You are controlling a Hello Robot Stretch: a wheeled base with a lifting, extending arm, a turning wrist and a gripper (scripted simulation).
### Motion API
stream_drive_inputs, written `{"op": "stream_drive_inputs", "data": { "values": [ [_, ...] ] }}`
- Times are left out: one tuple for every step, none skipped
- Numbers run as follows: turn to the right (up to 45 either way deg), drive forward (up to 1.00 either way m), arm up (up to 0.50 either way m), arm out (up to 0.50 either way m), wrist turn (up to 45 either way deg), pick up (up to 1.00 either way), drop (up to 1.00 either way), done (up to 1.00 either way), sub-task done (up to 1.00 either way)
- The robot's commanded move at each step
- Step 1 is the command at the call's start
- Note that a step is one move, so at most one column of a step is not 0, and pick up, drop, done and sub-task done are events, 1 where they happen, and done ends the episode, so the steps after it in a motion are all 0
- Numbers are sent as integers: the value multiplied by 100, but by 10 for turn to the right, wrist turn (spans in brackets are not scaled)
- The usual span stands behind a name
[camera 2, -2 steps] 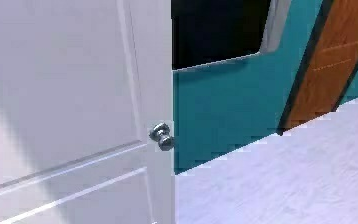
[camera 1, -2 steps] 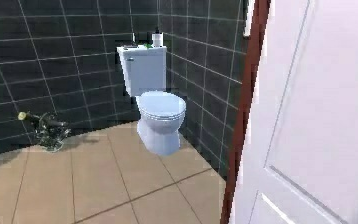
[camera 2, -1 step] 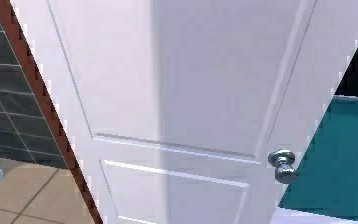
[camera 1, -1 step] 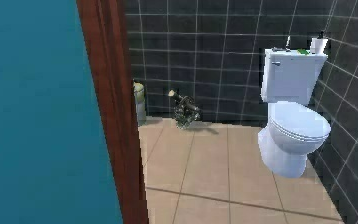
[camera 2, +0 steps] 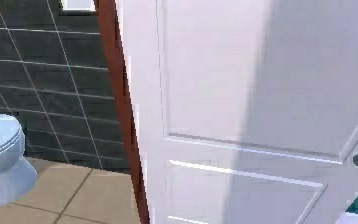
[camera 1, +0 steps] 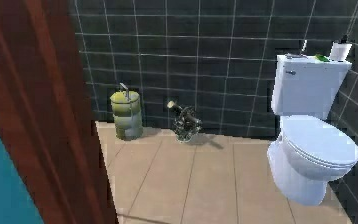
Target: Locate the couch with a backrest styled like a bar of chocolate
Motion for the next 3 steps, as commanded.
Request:
{"op": "stream_drive_inputs", "data": {
  "values": [
    [90, 0, 0, 0, 0, 0, 0, 0, 0],
    [0, 45, 0, 0, 0, 0, 0, 0, 0],
    [-450, 0, 0, 0, 0, 0, 0, 0, 0]
  ]
}}
